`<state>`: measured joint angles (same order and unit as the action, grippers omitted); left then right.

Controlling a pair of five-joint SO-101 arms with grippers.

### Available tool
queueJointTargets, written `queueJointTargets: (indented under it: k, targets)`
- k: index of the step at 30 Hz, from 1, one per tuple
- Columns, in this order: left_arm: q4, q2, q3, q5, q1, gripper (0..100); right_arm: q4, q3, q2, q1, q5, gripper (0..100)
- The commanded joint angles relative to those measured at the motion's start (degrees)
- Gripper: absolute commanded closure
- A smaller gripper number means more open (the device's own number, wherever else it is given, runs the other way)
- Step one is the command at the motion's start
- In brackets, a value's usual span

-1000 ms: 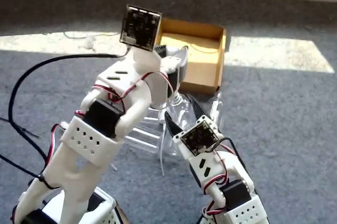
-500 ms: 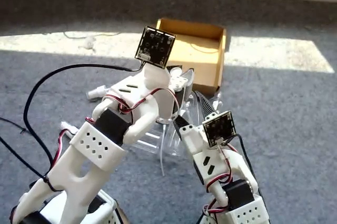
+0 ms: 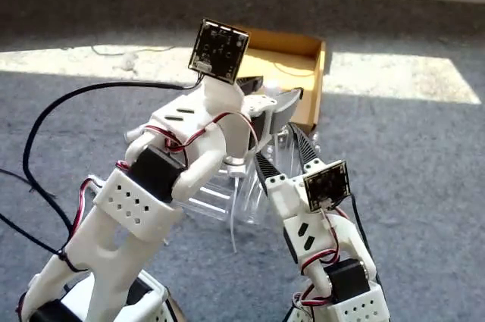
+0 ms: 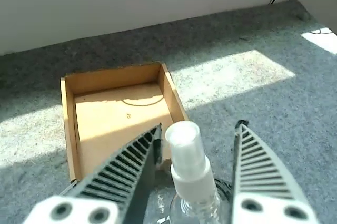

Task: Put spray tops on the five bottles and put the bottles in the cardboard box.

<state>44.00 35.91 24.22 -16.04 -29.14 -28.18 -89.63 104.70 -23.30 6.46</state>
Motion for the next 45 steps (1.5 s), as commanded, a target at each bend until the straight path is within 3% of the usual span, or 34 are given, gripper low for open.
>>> queueJointTargets:
  k: [1, 5, 9, 15, 25, 30, 34, 38, 45]
  targets:
    - [4.6, 0.2, -10.9, 2.0, 0.0, 79, 1.3, 3.7, 0.6, 0.6, -0.4, 99.5]
    - [7.0, -0.2, -16.4, 2.2, 4.6, 79, 1.3, 3.7, 0.6, 0.6, -0.4, 99.5]
    - [7.0, -2.1, -14.4, 2.2, 8.7, 79, 1.3, 3.7, 0.6, 0.6, -0.4, 99.5]
    - [7.2, -3.7, -8.2, 7.4, 6.0, 79, 1.3, 3.7, 0.6, 0.6, -0.4, 99.5]
    - [7.0, -4.2, -4.1, 7.6, 1.9, 79, 1.3, 3.7, 0.6, 0.6, -0.4, 99.5]
    - [6.7, -3.8, -5.4, 15.0, 2.0, 79, 1.2, 3.7, 0.6, 0.6, -0.4, 99.5]
    - [6.7, -3.9, -11.0, 16.1, 9.3, 79, 1.3, 3.8, 0.6, 1.2, -0.3, 99.5]
    - [6.2, -5.8, -10.9, 16.0, 19.6, 78, 3.3, 3.8, 0.0, 6.5, 1.7, 99.5]
    - [4.3, -20.8, -15.1, 17.5, 24.6, 78, 11.5, 4.1, -0.7, 10.2, 2.0, 99.5]
